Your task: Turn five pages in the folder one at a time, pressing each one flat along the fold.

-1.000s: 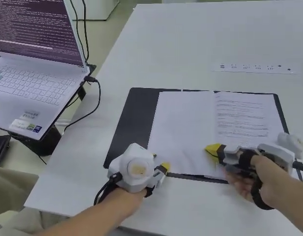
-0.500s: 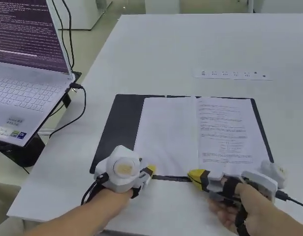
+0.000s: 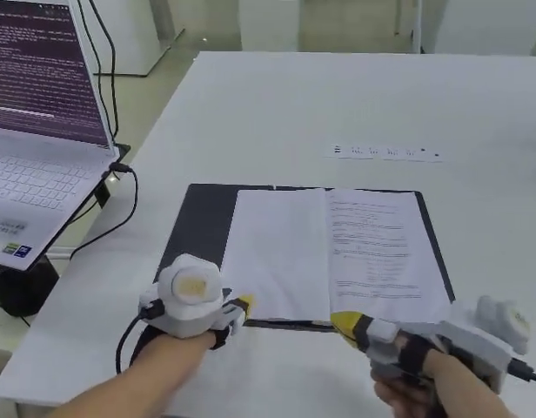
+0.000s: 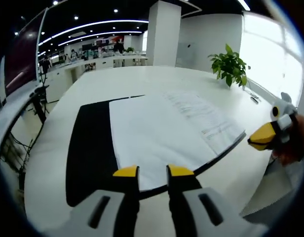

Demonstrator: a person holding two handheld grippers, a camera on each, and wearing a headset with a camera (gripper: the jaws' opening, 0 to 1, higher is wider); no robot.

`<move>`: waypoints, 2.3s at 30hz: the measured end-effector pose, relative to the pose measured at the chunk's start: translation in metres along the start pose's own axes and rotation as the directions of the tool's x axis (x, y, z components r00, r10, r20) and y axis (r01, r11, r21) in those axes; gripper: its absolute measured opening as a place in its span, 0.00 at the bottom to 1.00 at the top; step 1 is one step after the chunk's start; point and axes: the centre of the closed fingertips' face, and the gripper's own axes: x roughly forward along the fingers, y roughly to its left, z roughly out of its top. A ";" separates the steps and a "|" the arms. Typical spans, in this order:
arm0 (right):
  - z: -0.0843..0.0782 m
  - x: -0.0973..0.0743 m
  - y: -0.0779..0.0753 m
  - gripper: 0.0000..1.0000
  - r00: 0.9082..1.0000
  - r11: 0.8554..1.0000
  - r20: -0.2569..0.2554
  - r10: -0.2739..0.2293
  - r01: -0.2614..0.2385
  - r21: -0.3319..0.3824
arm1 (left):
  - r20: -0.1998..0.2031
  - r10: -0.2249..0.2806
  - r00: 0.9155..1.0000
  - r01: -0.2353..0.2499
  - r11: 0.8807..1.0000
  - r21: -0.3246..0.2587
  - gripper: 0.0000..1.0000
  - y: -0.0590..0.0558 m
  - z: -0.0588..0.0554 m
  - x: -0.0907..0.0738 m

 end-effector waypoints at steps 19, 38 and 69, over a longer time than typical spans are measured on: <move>0.066 -0.088 0.014 0.26 0.952 0.840 0.274 -0.140 0.260 -0.476 | 0.151 0.100 0.983 -0.095 0.995 -0.044 0.37 0.014 0.024 -0.103; 0.085 -0.131 -0.022 0.93 0.874 0.669 0.387 -0.294 0.477 -0.570 | 0.166 0.115 0.979 -0.109 0.993 -0.046 0.95 -0.007 0.024 -0.115; 0.086 -0.134 -0.027 0.98 0.873 0.666 0.390 -0.293 0.479 -0.572 | 0.074 -0.013 0.997 0.003 0.992 0.125 0.95 -0.048 0.044 -0.040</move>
